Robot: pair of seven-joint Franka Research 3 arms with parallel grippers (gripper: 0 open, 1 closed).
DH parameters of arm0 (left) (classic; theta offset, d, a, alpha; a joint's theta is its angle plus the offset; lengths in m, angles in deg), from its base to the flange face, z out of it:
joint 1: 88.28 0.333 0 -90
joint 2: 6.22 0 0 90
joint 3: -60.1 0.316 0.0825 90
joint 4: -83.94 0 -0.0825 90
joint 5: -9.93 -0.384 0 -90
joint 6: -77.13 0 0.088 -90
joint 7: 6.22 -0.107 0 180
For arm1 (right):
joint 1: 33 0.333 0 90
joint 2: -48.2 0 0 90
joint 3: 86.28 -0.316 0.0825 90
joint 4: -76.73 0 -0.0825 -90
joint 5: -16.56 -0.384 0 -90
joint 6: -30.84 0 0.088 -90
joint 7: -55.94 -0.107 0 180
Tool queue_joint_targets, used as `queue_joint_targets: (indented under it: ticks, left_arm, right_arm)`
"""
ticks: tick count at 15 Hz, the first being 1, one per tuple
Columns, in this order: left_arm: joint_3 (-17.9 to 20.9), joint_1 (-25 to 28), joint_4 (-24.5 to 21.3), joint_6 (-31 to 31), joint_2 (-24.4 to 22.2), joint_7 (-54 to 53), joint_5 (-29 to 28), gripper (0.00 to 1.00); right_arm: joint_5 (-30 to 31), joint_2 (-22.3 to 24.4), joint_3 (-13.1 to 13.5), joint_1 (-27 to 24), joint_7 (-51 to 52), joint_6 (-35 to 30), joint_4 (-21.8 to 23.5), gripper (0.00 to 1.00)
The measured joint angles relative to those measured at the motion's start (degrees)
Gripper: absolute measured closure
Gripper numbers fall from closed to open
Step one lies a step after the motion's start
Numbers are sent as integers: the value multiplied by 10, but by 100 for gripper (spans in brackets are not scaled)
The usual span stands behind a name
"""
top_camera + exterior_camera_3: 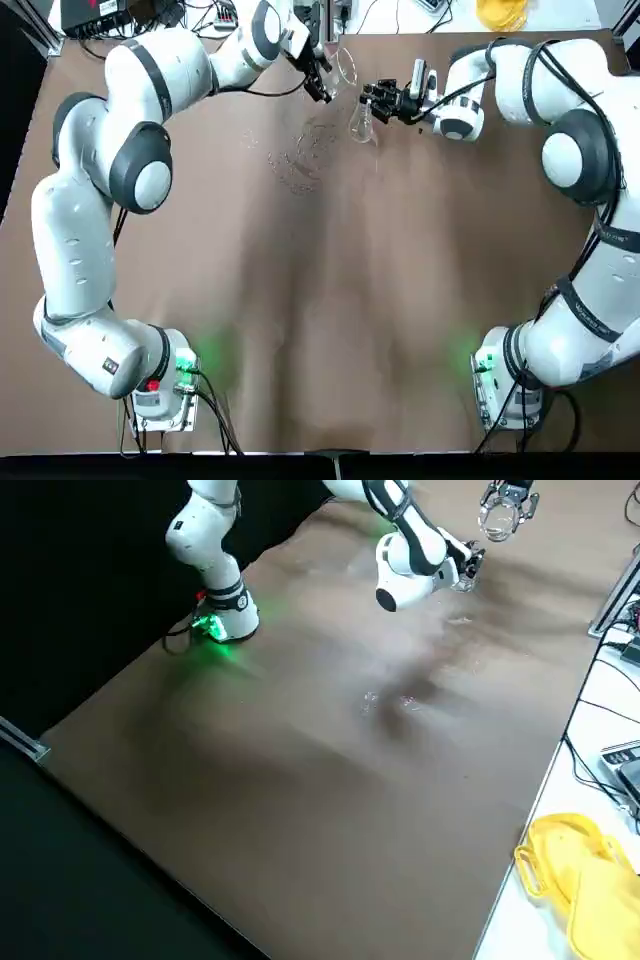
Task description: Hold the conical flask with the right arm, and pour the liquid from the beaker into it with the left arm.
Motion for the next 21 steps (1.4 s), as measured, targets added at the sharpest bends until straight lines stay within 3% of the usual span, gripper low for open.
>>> queue_joint_targets:
  ticks: [7,21]
  left_arm:
    - [0,-5,1,8,0,39,-61,2]
    - [0,-20,1,28,0,74,-125,2]
  right_arm:
    - [-19,-13,1,18,4,6,-14,61]
    - [-33,-28,4,38,14,8,-19,61]
